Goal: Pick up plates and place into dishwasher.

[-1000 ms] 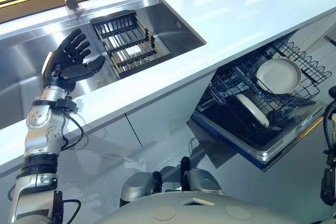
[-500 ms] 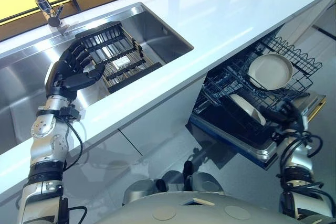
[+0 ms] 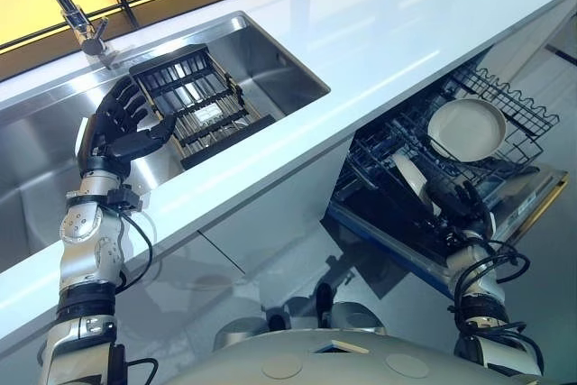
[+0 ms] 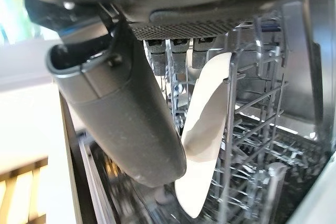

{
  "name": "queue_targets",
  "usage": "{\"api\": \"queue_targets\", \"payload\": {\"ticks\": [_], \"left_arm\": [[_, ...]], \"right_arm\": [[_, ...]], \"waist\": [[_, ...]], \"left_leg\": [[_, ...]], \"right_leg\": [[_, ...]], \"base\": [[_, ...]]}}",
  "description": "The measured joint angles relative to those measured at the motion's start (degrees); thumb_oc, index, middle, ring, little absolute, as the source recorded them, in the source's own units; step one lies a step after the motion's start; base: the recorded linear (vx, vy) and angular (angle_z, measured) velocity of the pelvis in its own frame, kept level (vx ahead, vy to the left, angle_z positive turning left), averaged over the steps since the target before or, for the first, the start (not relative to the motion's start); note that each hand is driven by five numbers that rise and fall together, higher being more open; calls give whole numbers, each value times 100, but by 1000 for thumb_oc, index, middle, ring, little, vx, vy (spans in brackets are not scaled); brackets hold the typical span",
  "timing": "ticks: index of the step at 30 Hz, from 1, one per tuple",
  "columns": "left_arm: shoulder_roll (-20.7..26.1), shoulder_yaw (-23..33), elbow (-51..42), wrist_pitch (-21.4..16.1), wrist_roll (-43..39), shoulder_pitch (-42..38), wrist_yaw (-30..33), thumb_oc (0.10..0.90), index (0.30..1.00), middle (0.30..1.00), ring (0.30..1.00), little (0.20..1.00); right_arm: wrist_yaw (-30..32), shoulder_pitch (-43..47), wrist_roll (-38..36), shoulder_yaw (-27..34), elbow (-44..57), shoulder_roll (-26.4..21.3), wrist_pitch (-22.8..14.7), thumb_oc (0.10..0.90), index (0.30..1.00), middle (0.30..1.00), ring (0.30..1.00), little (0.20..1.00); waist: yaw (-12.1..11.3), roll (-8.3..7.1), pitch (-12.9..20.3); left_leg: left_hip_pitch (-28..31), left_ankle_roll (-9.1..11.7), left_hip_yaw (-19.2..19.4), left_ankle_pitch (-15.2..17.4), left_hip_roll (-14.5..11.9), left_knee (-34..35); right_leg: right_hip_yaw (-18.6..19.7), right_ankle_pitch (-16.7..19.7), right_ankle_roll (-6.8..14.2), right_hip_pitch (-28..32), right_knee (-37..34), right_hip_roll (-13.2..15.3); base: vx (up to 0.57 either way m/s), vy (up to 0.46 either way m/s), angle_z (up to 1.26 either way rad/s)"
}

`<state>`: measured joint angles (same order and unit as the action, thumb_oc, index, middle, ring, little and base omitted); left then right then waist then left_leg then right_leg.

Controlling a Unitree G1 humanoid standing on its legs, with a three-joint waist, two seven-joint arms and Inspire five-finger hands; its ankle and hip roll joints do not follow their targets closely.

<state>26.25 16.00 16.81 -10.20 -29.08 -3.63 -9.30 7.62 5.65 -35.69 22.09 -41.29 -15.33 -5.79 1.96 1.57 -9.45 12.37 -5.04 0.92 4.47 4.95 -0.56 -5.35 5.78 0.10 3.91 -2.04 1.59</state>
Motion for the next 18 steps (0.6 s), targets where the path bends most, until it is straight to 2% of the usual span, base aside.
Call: {"api": "queue_targets", "payload": {"ticks": [4,7,9,15,18], "left_arm": [[-243,53,-1,0,0,238,-6,800,900,900,900,900],[-494,88,-18,-9,-2,434,-1,800,900,900,900,900],[-600,168,-24,-28,-2,458,-1,800,900,900,900,900],[-729,231,-36,-307,-3,563,-3,800,900,900,900,900],[-759,265,-46,-387,-5,606,-3,800,900,900,900,900]], "right_arm": [[421,-204,229,-26,446,365,-550,800,900,900,900,900],[968,-519,1181,-347,1040,431,-888,800,900,900,900,900],[1350,-670,1793,-530,1331,447,-1119,800,900,900,900,900],[2194,-770,3091,-594,1763,411,-1986,800,900,900,900,900],[2286,-781,3276,-464,1807,343,-2117,800,900,900,900,900]], "waist": [[3,198,1],[-3,431,-3],[8,527,35],[37,572,61],[54,569,63]], "left_leg": [[-9,14,-100,-35,-1,11],[-16,24,-100,-47,0,32],[-33,35,-97,-93,1,114],[-78,49,-82,-177,-15,199],[-77,49,-16,-180,-23,202]], "right_leg": [[-3,-8,-5,12,-12,-1],[-2,-25,20,-2,-11,3],[5,-27,23,-70,-4,2],[15,-26,23,-172,13,-13],[44,-26,23,-212,17,-20]], "base": [[12,34,12],[-15,53,1],[-20,47,-1],[-27,39,-1],[-45,13,-6]]}}
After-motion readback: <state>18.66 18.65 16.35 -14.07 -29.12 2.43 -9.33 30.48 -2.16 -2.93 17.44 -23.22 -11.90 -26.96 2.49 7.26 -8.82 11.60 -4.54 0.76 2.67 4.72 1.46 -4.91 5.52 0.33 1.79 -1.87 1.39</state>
